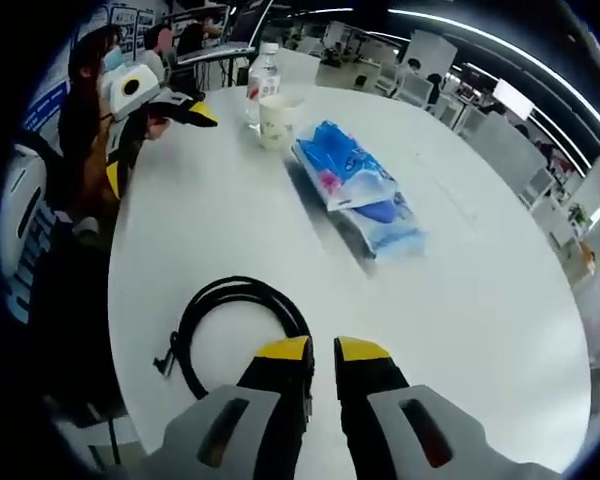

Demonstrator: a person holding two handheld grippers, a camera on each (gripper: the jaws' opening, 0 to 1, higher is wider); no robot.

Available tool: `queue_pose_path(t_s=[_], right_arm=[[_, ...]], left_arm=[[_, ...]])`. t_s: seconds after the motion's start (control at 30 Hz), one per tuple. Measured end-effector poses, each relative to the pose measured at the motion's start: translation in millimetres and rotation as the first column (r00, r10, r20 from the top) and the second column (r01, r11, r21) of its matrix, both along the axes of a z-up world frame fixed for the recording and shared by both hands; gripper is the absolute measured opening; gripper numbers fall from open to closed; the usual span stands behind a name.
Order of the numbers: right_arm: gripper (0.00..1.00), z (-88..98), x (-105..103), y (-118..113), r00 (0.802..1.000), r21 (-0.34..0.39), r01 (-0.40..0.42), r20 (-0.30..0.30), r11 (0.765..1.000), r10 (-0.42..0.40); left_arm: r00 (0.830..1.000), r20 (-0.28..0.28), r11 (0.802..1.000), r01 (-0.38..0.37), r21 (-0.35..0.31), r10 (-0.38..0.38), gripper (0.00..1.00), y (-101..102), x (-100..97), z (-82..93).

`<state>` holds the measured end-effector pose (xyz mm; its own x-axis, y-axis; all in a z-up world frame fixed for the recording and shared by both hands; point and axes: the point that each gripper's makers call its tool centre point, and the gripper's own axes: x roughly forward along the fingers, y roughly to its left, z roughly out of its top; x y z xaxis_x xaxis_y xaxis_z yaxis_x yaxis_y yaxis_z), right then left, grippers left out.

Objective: Arrange the tabletop items into an orderly group along one side of the table until the central work area is clear of visible clutter.

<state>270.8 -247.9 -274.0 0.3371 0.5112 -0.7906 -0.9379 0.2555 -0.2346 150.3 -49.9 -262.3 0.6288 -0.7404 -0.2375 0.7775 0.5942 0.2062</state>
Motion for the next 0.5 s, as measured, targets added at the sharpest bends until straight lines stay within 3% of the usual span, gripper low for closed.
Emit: queue_pose_path(t_s=[0.33,0.5], right_arm=[[0.14,10.9,9,13,0.998,0.053,-0.001,0.056,0.999,-0.002],[0.17,21.5,21,26,0.993,0.136,0.033,0.104,0.99,-0.048]], left_arm=[[0.999,-0.004,0.999,-0.032,-0.011,0.031,0.87,-1,9.0,2.6],[0.999,-0.011,0.998,-0.053,-0.03,0.053,0.83,0,15.8,3.5]])
